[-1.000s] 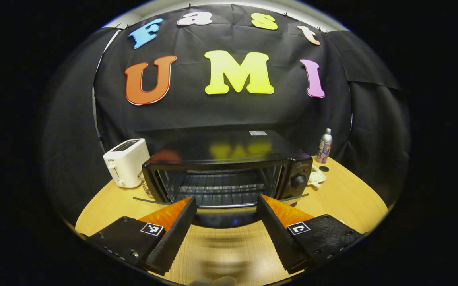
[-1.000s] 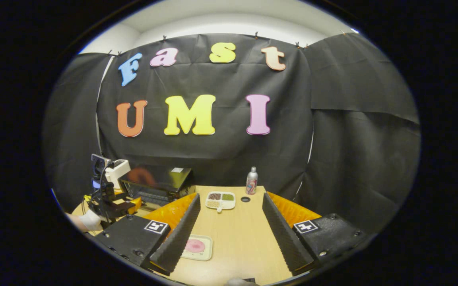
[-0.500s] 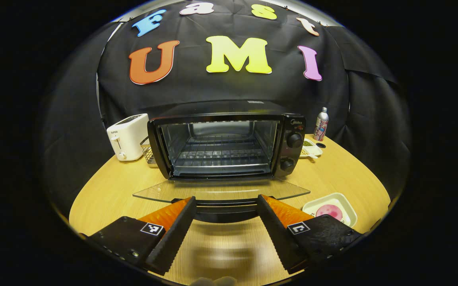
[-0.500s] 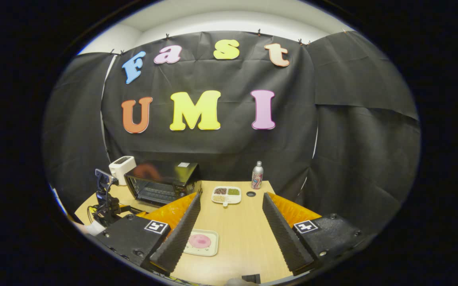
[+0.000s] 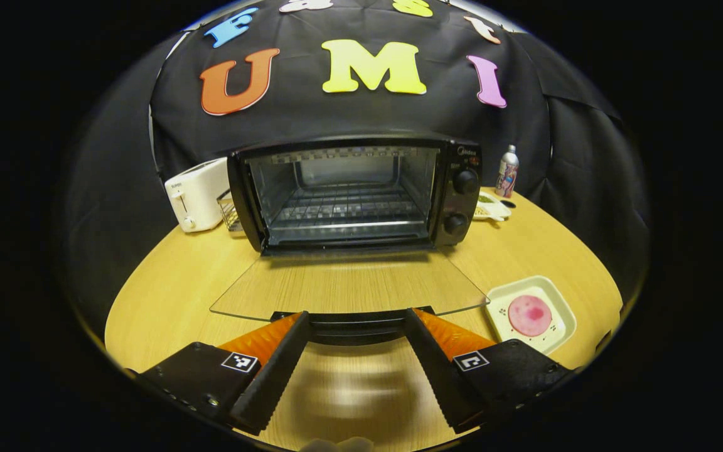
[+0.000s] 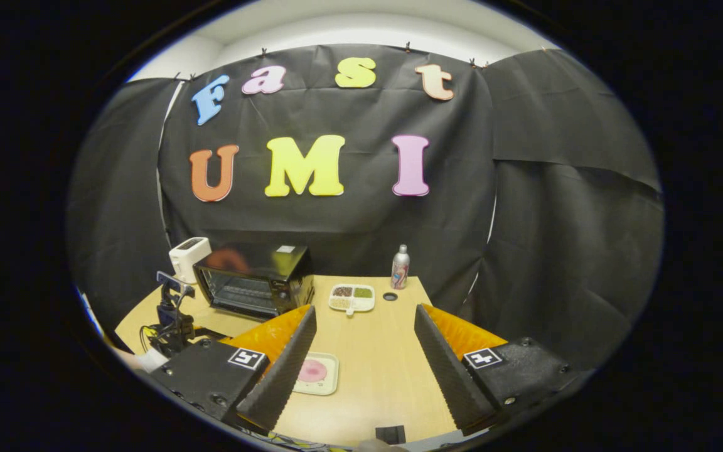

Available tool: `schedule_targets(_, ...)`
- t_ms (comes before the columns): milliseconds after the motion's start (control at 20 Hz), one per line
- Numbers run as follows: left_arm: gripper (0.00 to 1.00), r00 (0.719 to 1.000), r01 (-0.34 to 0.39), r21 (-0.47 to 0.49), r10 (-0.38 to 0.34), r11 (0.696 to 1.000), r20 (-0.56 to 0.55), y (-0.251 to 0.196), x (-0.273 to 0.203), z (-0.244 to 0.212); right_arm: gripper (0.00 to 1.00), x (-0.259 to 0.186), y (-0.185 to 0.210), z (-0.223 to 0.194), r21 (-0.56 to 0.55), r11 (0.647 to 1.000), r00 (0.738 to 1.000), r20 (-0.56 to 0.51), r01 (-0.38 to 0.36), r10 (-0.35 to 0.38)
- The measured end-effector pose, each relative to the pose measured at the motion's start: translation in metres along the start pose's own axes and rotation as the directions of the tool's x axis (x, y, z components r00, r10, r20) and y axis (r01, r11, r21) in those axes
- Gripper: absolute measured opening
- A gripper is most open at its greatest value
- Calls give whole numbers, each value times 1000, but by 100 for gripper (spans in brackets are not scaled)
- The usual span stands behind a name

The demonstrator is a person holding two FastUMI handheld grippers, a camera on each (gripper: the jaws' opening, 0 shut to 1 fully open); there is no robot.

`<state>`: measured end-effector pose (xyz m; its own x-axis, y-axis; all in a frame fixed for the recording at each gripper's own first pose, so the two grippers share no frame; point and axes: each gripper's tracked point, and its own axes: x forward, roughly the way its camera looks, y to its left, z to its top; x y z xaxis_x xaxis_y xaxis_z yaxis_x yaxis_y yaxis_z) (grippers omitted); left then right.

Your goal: Open the electric oven with the left hand, put the food in, and close the electric oven.

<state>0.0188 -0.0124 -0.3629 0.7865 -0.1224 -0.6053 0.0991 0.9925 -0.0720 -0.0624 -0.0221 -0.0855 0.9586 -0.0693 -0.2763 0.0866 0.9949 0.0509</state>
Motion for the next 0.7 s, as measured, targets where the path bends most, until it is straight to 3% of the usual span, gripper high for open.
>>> schedule_targets(200,97,997,2,-13,-3,1000,-75,-2,12,-23,97,-1,1,-8,-14,1000,1000,-21,0,0)
schedule_targets(700,97,999,-36,3,36,999,26,5,-18,-1,100,20,5,-39,8,1000,997,-67,-23,24)
